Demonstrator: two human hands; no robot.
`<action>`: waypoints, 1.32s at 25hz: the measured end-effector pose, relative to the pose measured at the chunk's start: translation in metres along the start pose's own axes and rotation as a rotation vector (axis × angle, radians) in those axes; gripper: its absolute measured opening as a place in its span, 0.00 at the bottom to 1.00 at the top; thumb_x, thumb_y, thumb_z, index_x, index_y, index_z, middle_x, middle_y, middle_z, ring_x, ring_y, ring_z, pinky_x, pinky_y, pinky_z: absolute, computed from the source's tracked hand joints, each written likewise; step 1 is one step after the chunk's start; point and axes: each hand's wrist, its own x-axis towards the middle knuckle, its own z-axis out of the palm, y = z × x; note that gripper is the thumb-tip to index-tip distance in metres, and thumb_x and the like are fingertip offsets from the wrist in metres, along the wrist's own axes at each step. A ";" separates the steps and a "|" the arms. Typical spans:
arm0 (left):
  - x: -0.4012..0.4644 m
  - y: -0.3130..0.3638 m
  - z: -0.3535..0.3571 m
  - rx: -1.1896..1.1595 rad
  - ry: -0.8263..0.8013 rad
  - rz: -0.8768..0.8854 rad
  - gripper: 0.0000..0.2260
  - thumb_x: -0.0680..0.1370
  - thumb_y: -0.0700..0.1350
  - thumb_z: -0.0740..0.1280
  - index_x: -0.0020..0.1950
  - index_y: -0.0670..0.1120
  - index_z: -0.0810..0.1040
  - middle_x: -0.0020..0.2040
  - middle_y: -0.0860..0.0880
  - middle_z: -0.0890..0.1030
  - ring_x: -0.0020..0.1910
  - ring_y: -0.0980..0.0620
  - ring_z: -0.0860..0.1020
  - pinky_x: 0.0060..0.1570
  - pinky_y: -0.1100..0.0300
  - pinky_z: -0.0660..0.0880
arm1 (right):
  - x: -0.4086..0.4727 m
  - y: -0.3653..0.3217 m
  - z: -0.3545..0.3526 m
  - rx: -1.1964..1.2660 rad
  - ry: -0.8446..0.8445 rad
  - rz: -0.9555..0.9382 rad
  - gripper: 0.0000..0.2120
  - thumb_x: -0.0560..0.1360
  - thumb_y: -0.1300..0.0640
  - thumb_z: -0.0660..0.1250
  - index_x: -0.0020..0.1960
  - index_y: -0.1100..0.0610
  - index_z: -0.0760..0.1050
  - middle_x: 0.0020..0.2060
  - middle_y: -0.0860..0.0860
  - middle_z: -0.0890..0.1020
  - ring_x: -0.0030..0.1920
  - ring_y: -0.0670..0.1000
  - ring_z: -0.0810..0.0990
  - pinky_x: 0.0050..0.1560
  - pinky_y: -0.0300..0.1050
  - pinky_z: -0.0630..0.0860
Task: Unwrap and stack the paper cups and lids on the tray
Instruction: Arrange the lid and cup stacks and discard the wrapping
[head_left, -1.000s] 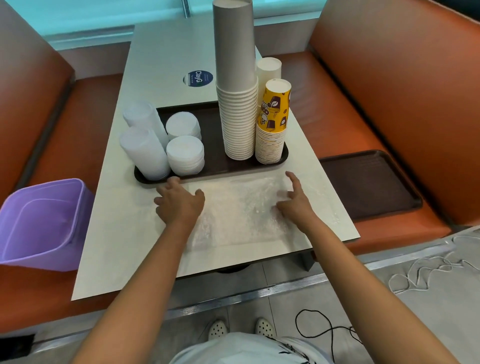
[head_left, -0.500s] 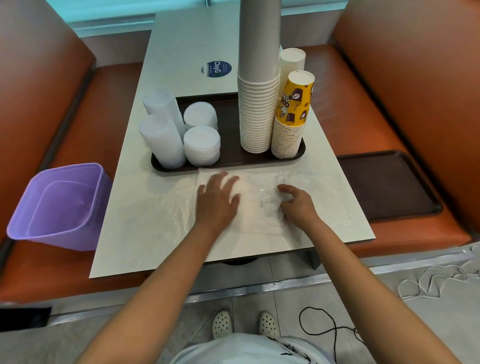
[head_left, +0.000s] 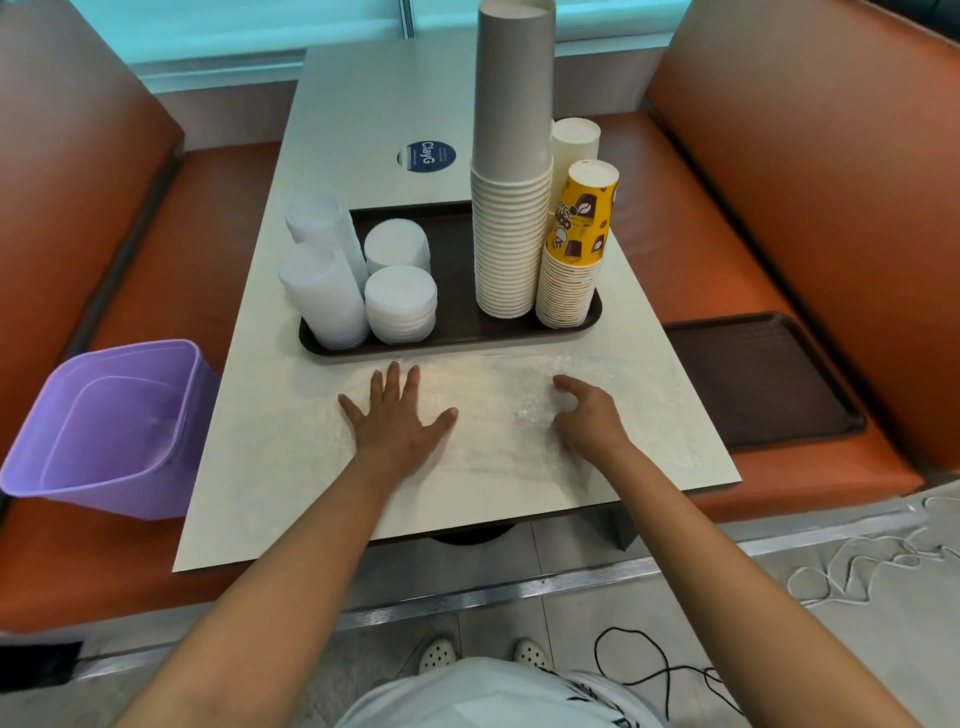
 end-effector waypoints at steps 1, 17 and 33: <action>-0.003 0.005 -0.005 -0.026 0.073 0.037 0.37 0.75 0.69 0.51 0.78 0.51 0.49 0.78 0.48 0.45 0.76 0.43 0.42 0.69 0.34 0.41 | -0.001 -0.005 0.001 0.008 0.000 0.020 0.30 0.72 0.74 0.61 0.71 0.58 0.67 0.70 0.54 0.69 0.59 0.60 0.77 0.34 0.38 0.78; -0.053 0.020 -0.034 -1.301 -0.330 0.234 0.16 0.78 0.31 0.57 0.62 0.43 0.75 0.50 0.52 0.84 0.49 0.60 0.81 0.49 0.73 0.73 | -0.016 -0.035 -0.019 0.015 -0.191 -0.242 0.43 0.72 0.72 0.63 0.77 0.46 0.49 0.76 0.51 0.57 0.72 0.54 0.61 0.66 0.51 0.69; -0.051 -0.023 -0.090 -0.900 -0.182 0.416 0.13 0.74 0.31 0.68 0.55 0.44 0.80 0.38 0.64 0.82 0.41 0.68 0.79 0.45 0.74 0.72 | -0.013 -0.019 0.008 -0.221 -0.130 -0.831 0.12 0.63 0.67 0.77 0.41 0.55 0.79 0.56 0.47 0.76 0.64 0.49 0.73 0.50 0.28 0.70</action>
